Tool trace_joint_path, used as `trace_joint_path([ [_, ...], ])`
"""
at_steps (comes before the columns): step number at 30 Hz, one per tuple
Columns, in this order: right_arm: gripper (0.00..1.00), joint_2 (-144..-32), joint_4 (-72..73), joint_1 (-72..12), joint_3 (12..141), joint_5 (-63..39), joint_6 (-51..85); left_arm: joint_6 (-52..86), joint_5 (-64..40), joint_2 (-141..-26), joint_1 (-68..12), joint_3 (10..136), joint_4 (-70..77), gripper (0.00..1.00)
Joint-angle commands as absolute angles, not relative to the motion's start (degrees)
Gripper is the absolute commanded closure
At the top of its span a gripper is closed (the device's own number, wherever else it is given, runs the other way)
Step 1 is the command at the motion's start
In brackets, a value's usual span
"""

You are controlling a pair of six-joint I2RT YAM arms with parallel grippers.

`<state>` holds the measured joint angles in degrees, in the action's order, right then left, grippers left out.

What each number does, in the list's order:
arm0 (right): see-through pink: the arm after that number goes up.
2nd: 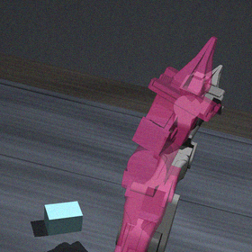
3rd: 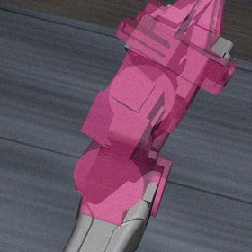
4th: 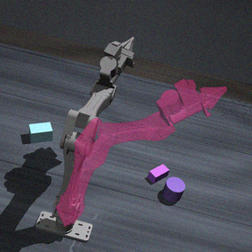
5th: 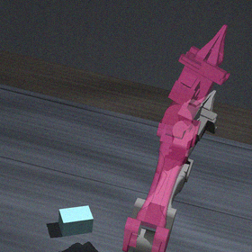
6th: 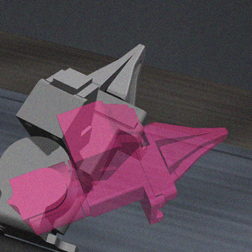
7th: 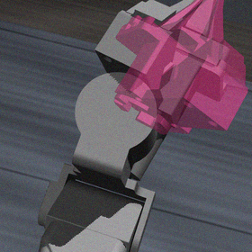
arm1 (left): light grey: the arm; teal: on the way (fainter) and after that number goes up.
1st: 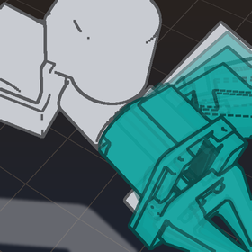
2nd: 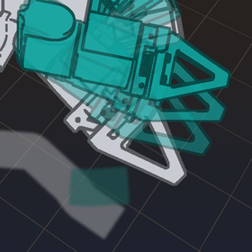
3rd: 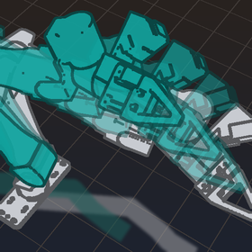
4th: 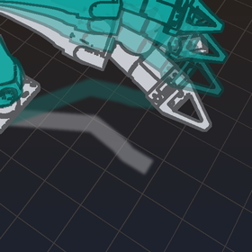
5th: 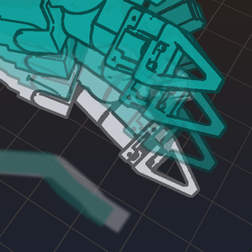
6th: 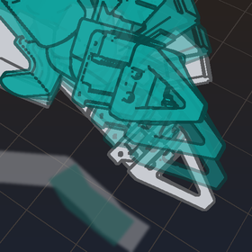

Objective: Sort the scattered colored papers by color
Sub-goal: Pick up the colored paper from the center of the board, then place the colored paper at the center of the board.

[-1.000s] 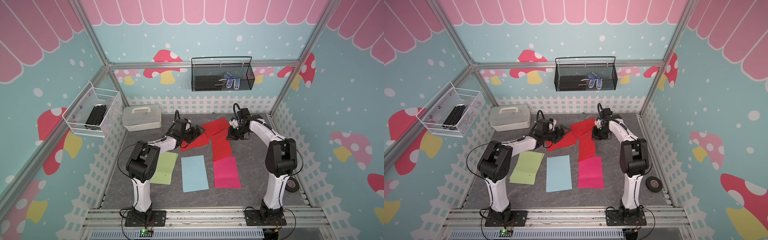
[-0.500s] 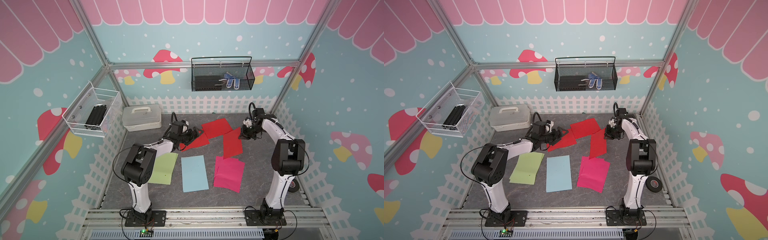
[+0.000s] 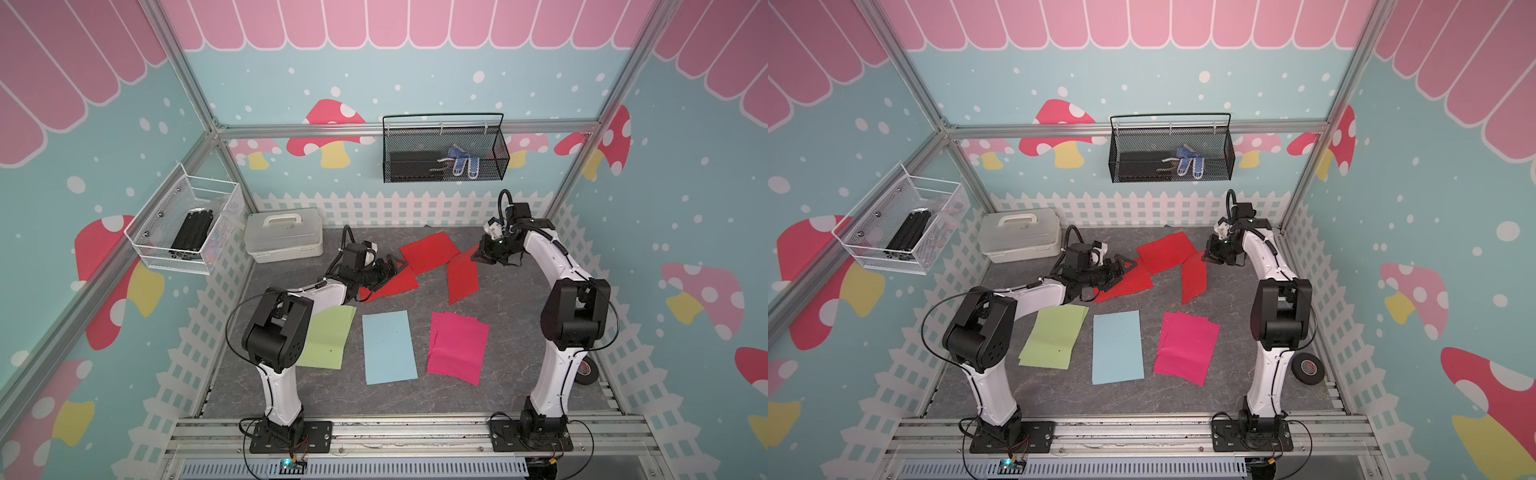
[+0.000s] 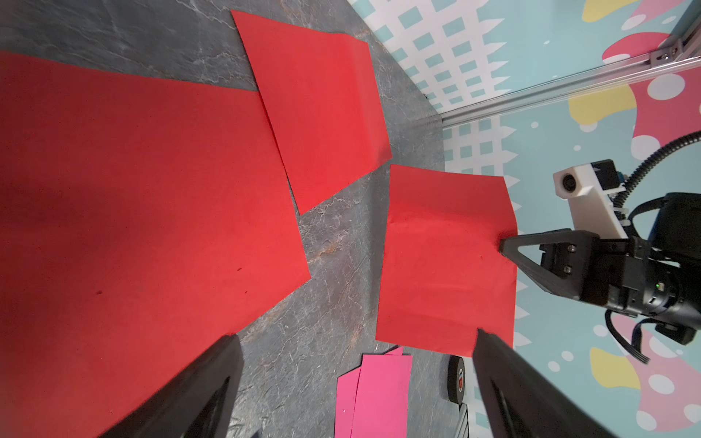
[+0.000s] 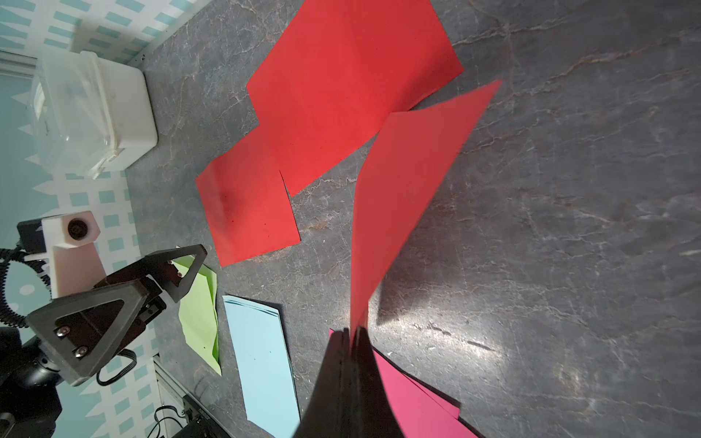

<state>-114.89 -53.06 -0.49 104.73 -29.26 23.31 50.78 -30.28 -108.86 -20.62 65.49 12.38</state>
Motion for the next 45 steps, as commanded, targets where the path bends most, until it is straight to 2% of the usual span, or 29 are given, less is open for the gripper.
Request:
trace_joint_path([
  [1, 1.0, -111.0, -59.12, 0.84, 105.34, -22.61, 20.48, 50.45, -31.47, -108.62, -20.13, 65.79, 13.84, 0.03],
  [5, 1.0, -111.51, -60.94, 4.73, 105.33, -19.16, 18.52, 50.8, -32.14, -109.45, -20.13, 66.48, 14.22, 0.03],
  [9, 1.0, -118.52, -63.48, 8.86, 108.55, -18.6, 17.47, 51.04, -32.95, -110.1, -20.13, 67.21, 14.44, 0.02],
  [13, 1.0, -125.19, -66.91, 9.47, 111.91, -14.1, 16.78, 50.98, -33.0, -109.87, -20.13, 67.24, 14.75, 0.02],
  [20, 1.0, -130.01, -68.12, 9.49, 111.22, -3.47, 17.62, 51.75, -33.61, -110.63, -20.04, 67.32, 15.9, 0.02],
  [24, 1.0, -134.45, -70.3, 9.77, 116.88, -0.08, 17.81, 52.28, -34.22, -111.33, -20.04, 67.5, 16.79, 0.02],
  [32, 1.0, -144.58, -79.39, 9.87, 137.41, 5.85, 16.3, 52.8, -34.78, -112.22, -19.95, 67.49, 17.83, 0.02],
  [36, 1.0, -147.01, -81.04, 9.77, 140.46, 6.82, 15.4, 53.35, -35.07, -112.93, -19.97, 67.5, 18.7, 0.02],
  [38, 0.96, -147.55, -80.97, 9.79, 140.52, 6.68, 15.47, 53.35, -35.13, -112.94, -19.95, 67.5, 18.77, 0.02],
  [40, 0.85, -147.87, -80.95, 9.7, 140.58, 6.75, 15.72, 53.1, -35.2, -112.85, -19.95, 67.67, 18.47, 0.02],
  [45, 0.67, -148.05, -81.22, 9.75, 140.39, 8.1, 16.4, 53.18, -35.31, -112.58, -19.96, 67.49, 18.48, 0.02],
])
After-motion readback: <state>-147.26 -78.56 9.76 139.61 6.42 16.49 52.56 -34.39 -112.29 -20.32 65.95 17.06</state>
